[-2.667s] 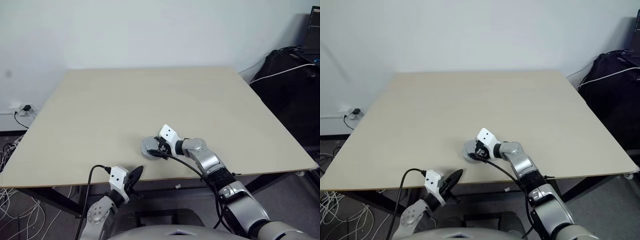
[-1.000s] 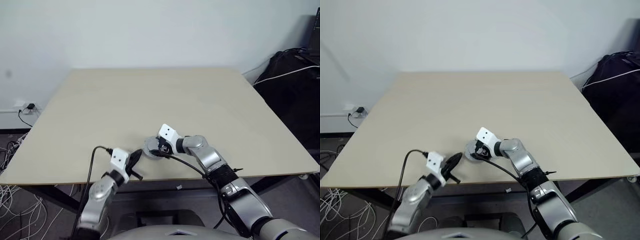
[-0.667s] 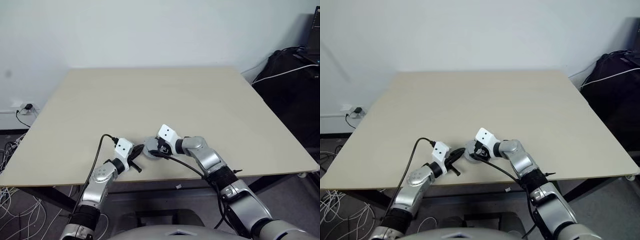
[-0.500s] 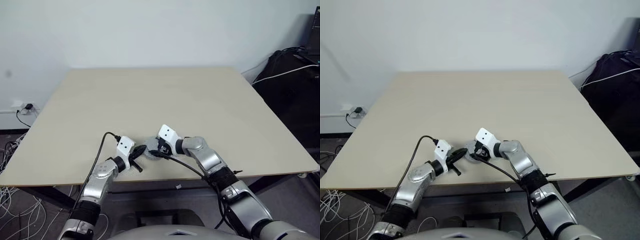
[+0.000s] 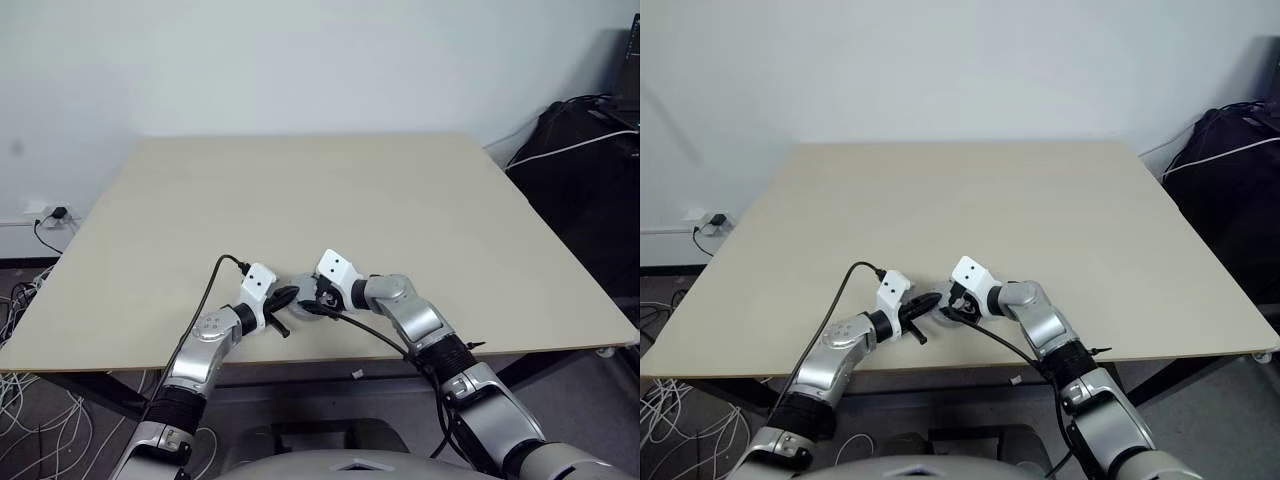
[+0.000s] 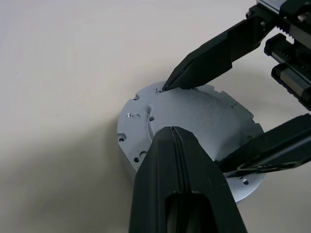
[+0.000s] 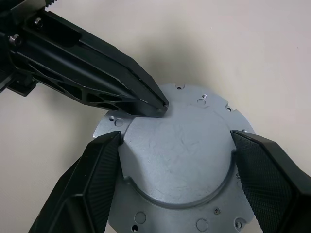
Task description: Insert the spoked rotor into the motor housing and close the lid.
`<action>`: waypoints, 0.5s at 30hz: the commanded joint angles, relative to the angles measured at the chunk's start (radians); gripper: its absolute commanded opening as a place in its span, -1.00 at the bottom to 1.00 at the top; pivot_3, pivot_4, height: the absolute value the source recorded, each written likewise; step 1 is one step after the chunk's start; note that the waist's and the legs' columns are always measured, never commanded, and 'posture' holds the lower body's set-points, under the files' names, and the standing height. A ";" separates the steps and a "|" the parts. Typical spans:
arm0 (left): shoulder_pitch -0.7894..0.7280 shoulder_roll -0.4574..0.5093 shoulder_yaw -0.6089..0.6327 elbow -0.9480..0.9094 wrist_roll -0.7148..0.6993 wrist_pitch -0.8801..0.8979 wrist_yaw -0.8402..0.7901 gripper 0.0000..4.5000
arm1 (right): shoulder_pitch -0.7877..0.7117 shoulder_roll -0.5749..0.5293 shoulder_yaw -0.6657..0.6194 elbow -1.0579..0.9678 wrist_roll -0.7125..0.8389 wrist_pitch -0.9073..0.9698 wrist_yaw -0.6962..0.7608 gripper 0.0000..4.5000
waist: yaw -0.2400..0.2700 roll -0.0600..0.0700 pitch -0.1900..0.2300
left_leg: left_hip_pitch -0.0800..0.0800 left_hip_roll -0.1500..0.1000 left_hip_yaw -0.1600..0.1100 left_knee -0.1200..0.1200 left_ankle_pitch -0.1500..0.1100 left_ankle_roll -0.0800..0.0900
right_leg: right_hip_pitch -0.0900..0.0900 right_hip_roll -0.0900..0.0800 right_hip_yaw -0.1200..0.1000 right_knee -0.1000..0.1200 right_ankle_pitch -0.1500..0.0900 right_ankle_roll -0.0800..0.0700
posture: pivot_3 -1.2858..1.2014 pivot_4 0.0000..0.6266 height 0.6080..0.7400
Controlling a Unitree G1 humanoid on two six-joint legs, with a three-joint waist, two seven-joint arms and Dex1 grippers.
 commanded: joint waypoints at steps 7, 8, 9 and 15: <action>-0.006 0.008 -0.013 -0.032 0.015 0.060 0.006 -1.00 | 0.012 -0.009 0.018 0.011 -0.014 0.019 0.001 0.47 | 0.000 0.000 0.000 | 0.001 0.000 0.000 0.000 0.000 0.000 | 0.001 0.000 0.000 0.000 0.000 0.000 | 0.03 -1.00 1.00; -0.003 0.009 -0.014 -0.038 0.012 0.063 0.000 -1.00 | 0.013 -0.009 0.019 0.010 -0.014 0.018 0.001 0.47 | 0.000 0.000 0.000 | 0.001 0.000 0.000 0.000 0.000 0.000 | 0.001 0.000 0.000 0.000 0.000 0.000 | 0.03 -1.00 1.00; -0.001 0.009 -0.018 -0.043 0.011 0.067 -0.004 -1.00 | 0.013 -0.008 0.020 0.010 -0.014 0.018 0.002 0.47 | 0.000 0.000 0.000 | 0.001 0.000 -0.001 0.000 0.000 0.000 | 0.001 0.000 0.000 0.000 0.000 0.000 | 0.03 -1.00 1.00; 0.005 0.003 -0.027 -0.058 0.009 0.079 -0.014 -1.00 | 0.016 -0.009 0.020 -0.001 0.003 0.032 0.031 0.79 | 0.000 0.000 0.000 | 0.001 0.000 -0.001 0.000 0.000 0.000 | 0.001 0.000 0.000 0.000 0.000 0.000 | 0.03 -1.00 1.00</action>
